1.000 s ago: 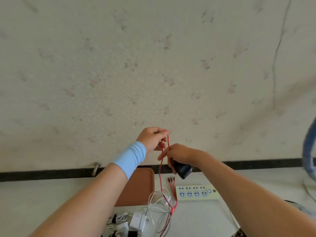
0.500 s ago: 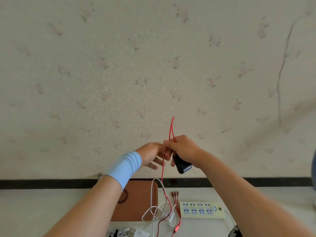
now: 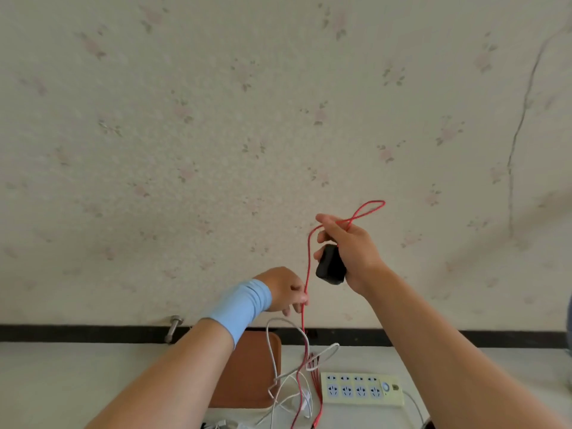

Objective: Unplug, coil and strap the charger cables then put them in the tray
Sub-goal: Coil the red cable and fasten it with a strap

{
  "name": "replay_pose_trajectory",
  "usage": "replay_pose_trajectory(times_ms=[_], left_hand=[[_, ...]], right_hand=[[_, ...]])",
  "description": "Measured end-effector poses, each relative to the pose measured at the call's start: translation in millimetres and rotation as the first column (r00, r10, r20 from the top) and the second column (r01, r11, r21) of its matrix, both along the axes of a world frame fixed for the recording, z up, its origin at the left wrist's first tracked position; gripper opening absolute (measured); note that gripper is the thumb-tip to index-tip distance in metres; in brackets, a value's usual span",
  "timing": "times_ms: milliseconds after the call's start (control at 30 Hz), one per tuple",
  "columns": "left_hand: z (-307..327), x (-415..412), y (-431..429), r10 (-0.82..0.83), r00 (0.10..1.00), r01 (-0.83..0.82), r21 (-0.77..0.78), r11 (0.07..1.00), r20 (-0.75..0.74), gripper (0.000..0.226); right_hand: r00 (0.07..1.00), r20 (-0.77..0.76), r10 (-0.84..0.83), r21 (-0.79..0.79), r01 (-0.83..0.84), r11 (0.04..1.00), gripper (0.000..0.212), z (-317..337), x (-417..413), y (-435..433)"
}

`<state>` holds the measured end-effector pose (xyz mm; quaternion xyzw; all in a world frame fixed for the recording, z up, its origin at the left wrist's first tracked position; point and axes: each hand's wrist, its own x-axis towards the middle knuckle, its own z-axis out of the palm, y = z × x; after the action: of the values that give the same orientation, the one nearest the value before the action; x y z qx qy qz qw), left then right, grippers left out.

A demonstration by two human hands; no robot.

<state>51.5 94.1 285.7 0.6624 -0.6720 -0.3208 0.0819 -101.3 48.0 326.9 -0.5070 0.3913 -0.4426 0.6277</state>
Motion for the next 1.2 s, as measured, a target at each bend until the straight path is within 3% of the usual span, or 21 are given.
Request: replay_pose_trajectory(times_ms=[67,167,233,300,400,533,567,667,733,767,833,967,1100,1200], left_hand=[[6.5,-4.7,-3.1,0.182,0.954,-0.204,-0.071,0.976,-0.240,0.019],[19.1,-3.8,-5.1,0.312,0.720,-0.476,-0.114,0.872,-0.620,0.018],[25.5,-1.3,-3.5,0.292,0.578,-0.551,-0.100,0.828,-0.762,0.019],[29.8,0.2,-0.3,0.265,0.499,-0.585,-0.095,0.805,-0.825,0.019],[30.9,1.6,0.8,0.243,0.461,-0.628,-0.121,0.769,-0.854,0.020],[35.6,5.4,2.8,0.217,0.408,-0.644,-0.111,0.757,-0.887,0.021],[33.0,7.4,1.5,0.223,0.430,-0.608,-0.098,0.788,-0.875,0.021],[14.5,10.5,2.3,0.270,0.727,-0.408,-0.082,0.909,-0.631,0.020],[4.4,10.6,6.9,0.172,0.942,-0.209,-0.103,0.973,-0.288,0.022],[2.2,9.5,9.8,0.114,0.986,-0.127,-0.113,0.985,-0.120,0.022],[-0.9,7.7,12.0,0.061,0.998,-0.062,-0.076,0.995,-0.015,0.026],[-7.5,3.2,10.8,0.009,0.992,0.006,0.126,0.992,-0.122,0.030],[-9.7,6.8,1.0,0.046,0.999,-0.047,-0.178,0.983,-0.007,0.025],[-5.2,11.7,-3.8,0.202,0.895,-0.327,-0.278,0.903,-0.397,0.026]], right_hand=[[0.989,-0.135,0.053,0.073,-0.044,0.996,0.020,-7.2,-1.1,1.1],[0.858,-0.446,0.253,0.132,-0.217,0.967,0.033,-17.3,-3.1,6.3],[0.803,-0.459,0.380,0.196,-0.325,0.925,0.047,-19.0,-4.3,7.5],[0.776,-0.468,0.423,0.183,-0.384,0.905,0.051,-16.5,-4.3,7.6],[0.737,-0.560,0.379,0.113,-0.386,0.916,0.054,-12.4,-1.8,8.5],[0.737,-0.620,0.270,-0.029,-0.365,0.930,0.023,-13.5,0.7,8.5],[0.769,-0.595,0.232,-0.060,-0.331,0.942,0.018,-14.4,1.3,7.3],[0.902,-0.403,0.155,-0.058,-0.194,0.979,0.020,-13.9,3.7,4.5],[0.948,-0.310,0.077,-0.060,-0.100,0.993,0.019,-11.3,3.6,3.2],[0.961,-0.275,0.031,-0.062,-0.050,0.997,0.019,-10.0,3.1,2.2],[0.980,-0.198,-0.030,-0.051,0.021,0.998,0.023,-7.8,1.4,-0.8],[0.995,-0.097,-0.024,-0.006,0.024,1.000,0.026,-7.1,1.1,-3.7],[0.981,-0.193,0.002,-0.006,-0.003,1.000,0.021,-13.1,2.9,-4.3],[0.888,-0.448,0.102,0.023,-0.102,0.994,0.019,-22.1,4.0,-5.4]])
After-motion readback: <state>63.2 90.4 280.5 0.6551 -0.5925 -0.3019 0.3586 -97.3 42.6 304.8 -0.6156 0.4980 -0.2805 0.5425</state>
